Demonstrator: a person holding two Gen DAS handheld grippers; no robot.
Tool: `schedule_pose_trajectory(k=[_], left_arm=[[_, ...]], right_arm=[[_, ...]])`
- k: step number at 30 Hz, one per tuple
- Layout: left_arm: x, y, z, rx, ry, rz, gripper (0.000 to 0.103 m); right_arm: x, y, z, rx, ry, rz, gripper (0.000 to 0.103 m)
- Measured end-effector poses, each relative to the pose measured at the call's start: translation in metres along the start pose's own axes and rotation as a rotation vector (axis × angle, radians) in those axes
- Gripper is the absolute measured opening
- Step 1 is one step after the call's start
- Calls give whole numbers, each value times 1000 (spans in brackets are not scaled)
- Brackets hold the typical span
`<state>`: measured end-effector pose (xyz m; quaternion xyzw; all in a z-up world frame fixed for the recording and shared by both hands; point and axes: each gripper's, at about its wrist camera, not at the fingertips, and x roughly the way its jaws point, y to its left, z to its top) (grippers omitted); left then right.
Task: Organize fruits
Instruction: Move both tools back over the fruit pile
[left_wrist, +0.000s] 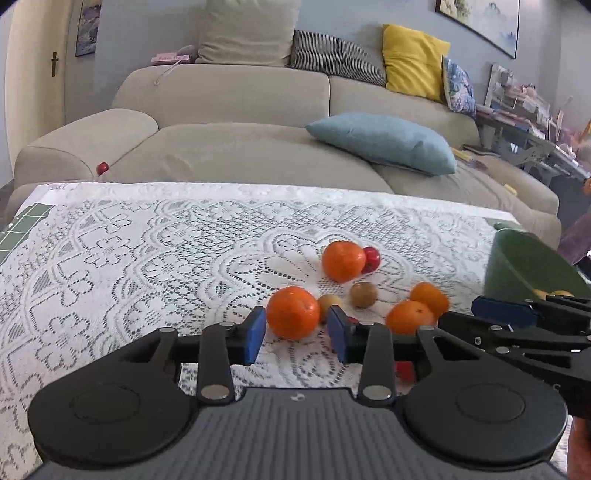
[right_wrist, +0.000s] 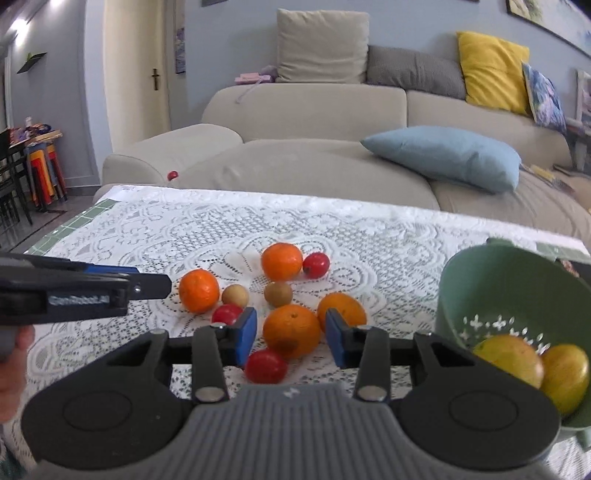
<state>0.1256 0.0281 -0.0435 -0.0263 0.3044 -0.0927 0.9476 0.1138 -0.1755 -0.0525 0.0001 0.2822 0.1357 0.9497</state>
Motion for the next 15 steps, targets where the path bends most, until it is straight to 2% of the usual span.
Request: schedule_pose_trajectory(k=[7, 12, 15], left_arm=[[22, 8, -6, -37, -16, -4, 45], [34, 15, -10, -75, 14, -21, 48], [35, 15, -11, -72, 9, -20, 49]], right_arm=[[30, -1, -2, 95, 45, -21, 40], [41, -4, -5, 130, 67, -20, 52], [43, -5, -6, 142, 70, -16, 52]])
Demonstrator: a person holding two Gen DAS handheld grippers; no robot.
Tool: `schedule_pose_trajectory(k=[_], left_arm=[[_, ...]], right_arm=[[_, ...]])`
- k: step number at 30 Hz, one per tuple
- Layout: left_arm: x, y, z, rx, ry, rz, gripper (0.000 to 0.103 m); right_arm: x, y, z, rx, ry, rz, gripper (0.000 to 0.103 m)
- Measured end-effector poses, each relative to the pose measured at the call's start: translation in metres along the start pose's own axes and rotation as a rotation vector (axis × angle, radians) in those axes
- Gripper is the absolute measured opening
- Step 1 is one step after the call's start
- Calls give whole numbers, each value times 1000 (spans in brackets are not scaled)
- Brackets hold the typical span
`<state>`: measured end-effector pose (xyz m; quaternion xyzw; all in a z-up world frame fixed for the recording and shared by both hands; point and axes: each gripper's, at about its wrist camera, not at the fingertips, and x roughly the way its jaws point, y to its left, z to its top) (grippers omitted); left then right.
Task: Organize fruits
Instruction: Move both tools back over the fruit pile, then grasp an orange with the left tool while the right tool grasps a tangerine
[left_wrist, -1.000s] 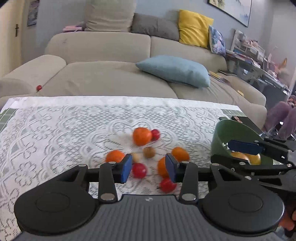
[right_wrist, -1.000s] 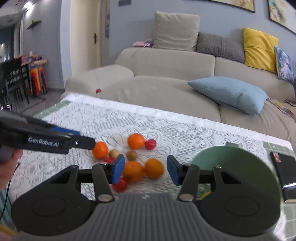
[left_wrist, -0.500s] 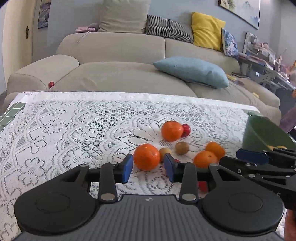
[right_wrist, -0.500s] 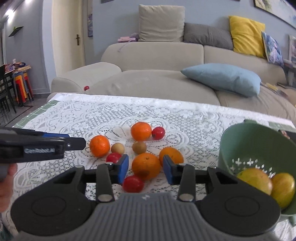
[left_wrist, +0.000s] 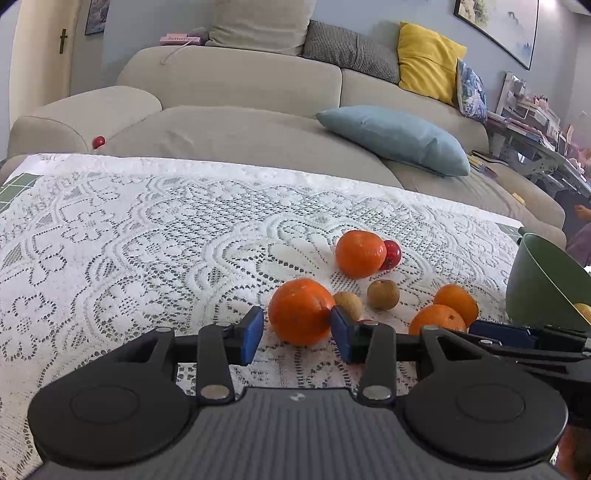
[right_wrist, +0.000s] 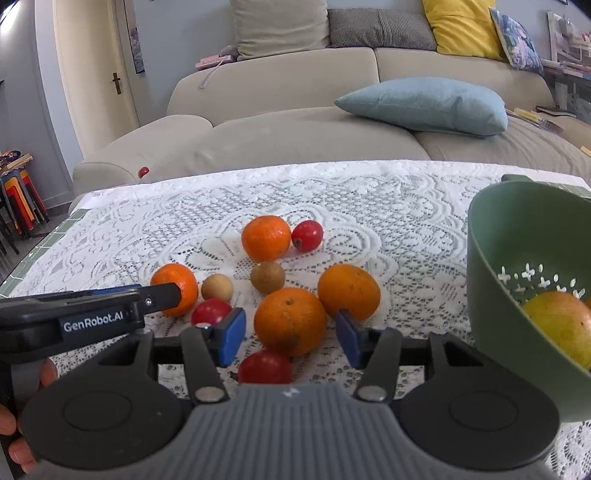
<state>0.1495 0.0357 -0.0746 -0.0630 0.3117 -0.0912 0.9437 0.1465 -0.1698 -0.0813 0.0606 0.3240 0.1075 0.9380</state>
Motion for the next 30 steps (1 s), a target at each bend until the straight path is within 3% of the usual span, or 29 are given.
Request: schedule_pose_trajectory(k=[11, 17, 30], left_arm=[[12, 0, 2, -31, 8, -22, 50], [17, 1, 2, -42, 10, -28, 50], [14, -4, -1, -10, -12, -28, 48]], right_arm=[[13, -4, -1, 31, 25, 10, 52], [19, -7, -3, 51, 38, 29, 46], [16, 0, -5, 1, 24, 14, 44]])
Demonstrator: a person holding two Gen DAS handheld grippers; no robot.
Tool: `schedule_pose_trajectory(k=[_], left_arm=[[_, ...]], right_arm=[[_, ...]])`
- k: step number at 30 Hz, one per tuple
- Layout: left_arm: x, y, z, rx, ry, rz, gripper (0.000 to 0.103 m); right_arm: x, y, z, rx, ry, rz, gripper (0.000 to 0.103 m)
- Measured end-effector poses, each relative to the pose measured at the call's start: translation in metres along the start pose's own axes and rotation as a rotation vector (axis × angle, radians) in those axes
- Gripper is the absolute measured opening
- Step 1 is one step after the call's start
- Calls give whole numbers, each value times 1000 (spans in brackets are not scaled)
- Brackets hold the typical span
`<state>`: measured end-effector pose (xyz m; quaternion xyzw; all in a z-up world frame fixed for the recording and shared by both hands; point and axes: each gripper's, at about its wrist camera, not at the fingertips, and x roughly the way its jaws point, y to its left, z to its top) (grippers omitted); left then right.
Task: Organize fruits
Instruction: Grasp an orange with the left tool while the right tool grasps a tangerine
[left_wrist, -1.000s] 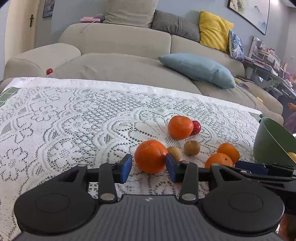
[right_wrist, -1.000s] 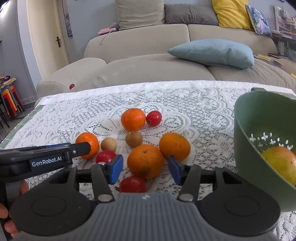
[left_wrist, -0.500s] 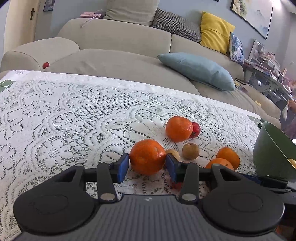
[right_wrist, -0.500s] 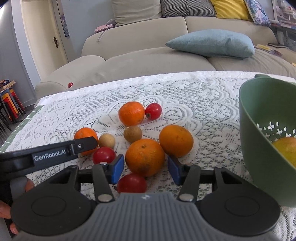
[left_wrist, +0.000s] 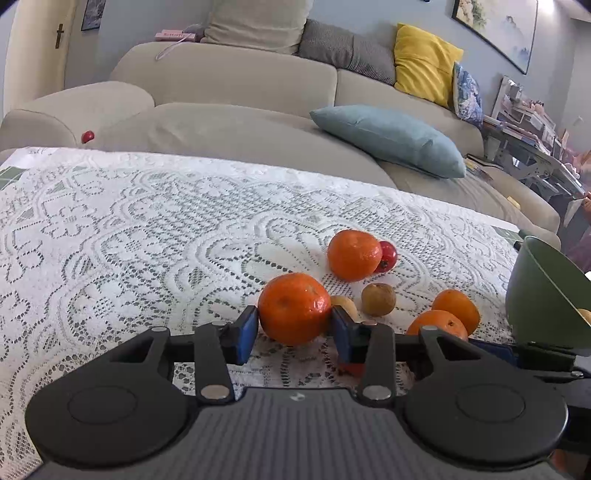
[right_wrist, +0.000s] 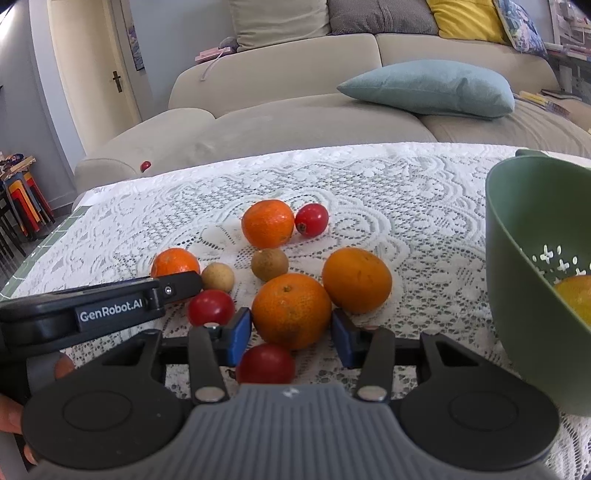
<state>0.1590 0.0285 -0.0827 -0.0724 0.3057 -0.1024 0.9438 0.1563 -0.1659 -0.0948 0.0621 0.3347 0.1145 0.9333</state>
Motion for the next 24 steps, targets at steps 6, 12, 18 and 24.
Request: schedule_pose_trajectory(k=[6, 12, 18, 24], left_arm=[[-9, -1, 1, 2, -22, 17, 47], [-16, 0, 1, 0, -23, 32, 47], [-28, -1, 0, 0, -30, 67, 47], [-43, -8, 0, 15, -37, 89, 47]], right_arm=[[-7, 6, -1, -48, -24, 2, 44], [-15, 16, -2, -124, -63, -7, 44], [-22, 25, -3, -184, -89, -7, 43], [-34, 34, -6, -244, -119, 6, 43]])
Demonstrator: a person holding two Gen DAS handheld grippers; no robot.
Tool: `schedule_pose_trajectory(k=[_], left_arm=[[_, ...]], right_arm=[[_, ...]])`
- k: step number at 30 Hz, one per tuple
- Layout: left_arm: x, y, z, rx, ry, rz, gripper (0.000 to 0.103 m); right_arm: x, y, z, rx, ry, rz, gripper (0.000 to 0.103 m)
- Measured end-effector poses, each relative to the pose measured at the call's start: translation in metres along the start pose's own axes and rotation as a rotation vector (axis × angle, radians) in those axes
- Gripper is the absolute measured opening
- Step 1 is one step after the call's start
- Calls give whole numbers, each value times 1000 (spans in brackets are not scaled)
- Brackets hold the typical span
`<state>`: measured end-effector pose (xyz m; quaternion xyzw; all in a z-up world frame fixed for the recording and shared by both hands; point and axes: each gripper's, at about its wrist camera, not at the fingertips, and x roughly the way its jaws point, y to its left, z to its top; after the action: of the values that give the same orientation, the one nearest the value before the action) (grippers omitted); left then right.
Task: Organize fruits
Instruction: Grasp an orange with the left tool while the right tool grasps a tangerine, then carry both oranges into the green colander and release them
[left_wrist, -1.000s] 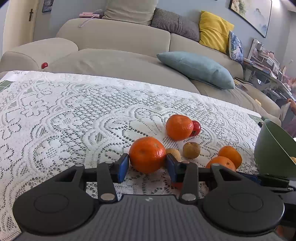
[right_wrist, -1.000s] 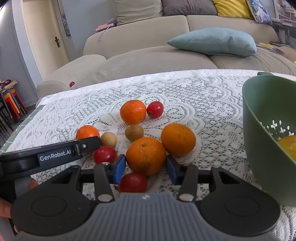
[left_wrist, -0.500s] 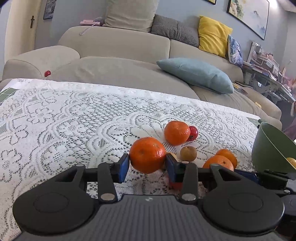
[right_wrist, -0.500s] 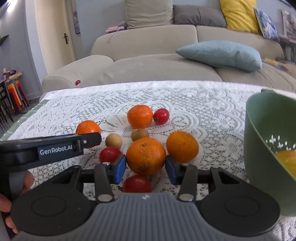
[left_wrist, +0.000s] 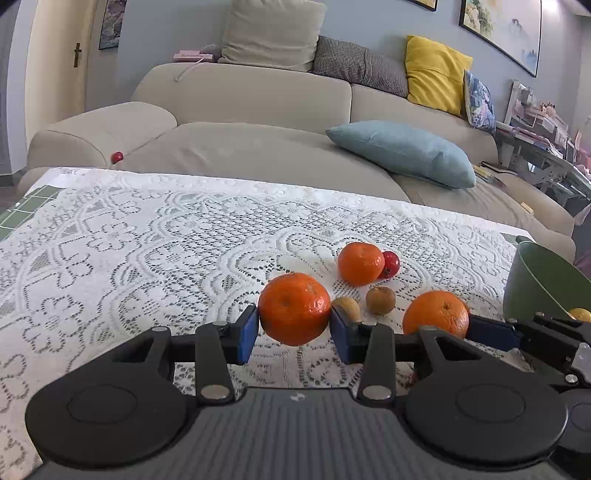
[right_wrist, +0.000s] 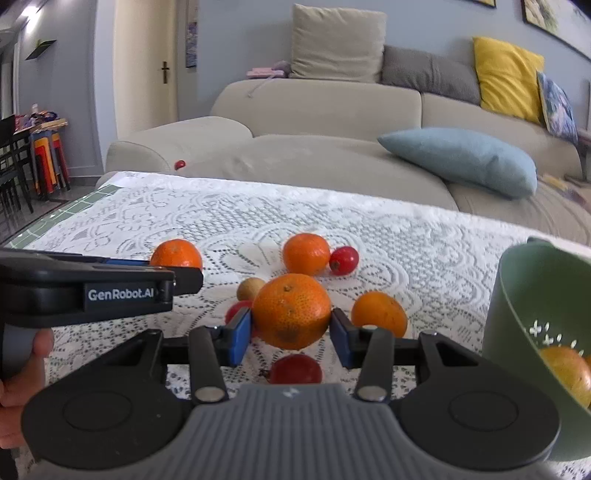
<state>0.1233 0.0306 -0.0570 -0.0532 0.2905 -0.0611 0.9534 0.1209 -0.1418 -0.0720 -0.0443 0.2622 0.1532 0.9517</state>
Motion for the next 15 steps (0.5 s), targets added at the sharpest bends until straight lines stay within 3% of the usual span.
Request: schedule_pose_trajectory(k=[8, 15], left_arm=[[-28, -10, 4, -26, 11, 53, 47], [-46, -28, 14, -13, 122, 20, 47]], right_arm=[[-25, 5, 4, -69, -30, 32, 43], [-45, -4, 18, -112, 28, 125, 43]])
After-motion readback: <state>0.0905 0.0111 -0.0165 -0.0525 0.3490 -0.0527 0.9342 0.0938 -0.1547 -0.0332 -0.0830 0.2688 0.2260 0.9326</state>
